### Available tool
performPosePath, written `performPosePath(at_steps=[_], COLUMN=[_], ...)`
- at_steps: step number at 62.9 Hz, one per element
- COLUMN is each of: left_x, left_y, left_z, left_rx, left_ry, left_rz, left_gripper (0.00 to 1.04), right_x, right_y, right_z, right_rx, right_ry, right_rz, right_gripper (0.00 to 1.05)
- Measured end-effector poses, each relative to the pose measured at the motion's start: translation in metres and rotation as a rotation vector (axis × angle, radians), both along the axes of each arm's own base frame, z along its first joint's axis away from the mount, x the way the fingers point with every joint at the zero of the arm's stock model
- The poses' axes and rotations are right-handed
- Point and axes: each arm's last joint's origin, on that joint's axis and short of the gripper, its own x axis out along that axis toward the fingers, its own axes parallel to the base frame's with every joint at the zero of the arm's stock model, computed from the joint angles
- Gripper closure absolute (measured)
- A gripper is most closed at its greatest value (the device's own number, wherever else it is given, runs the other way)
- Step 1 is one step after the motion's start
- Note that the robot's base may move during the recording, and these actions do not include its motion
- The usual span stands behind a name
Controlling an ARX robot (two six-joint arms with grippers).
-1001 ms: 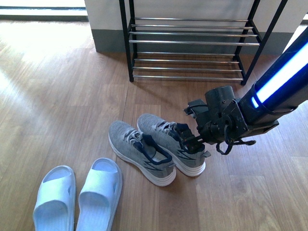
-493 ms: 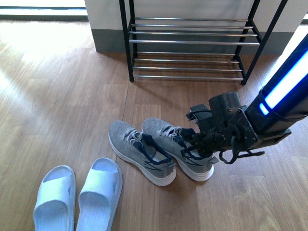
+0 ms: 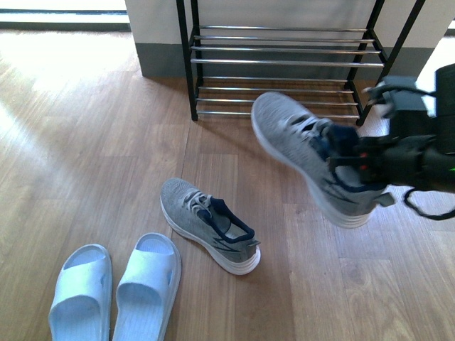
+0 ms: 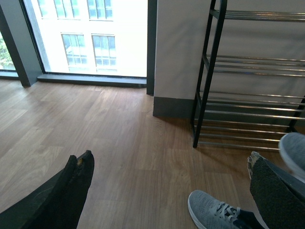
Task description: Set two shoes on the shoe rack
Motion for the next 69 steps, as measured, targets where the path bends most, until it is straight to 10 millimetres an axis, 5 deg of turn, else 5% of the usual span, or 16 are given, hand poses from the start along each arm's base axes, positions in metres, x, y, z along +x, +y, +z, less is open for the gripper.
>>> performPosePath(at_steps=[16,32,69], left_x=[0.0,0.0,0.0], left_y=[0.0,0.0,0.0], left_z=[0.0,0.0,0.0], left_rx=[0.0,0.0,0.0], left_ry=[0.0,0.0,0.0], left_rz=[0.0,0.0,0.003], left_gripper=[0.09,0.09,0.09], right_x=[-0.08,-0.141,-0.147], right_y=[-0.057,-0.077,-0.077], right_z=[0.08,0.102,0.104], right_rx=[0.136,0.186,0.195], right_ry=[-0.116,-0.215,-0.239], right_rz=[-0.109,-0.12,-0.099], right_gripper=[1.03,1.03,1.03])
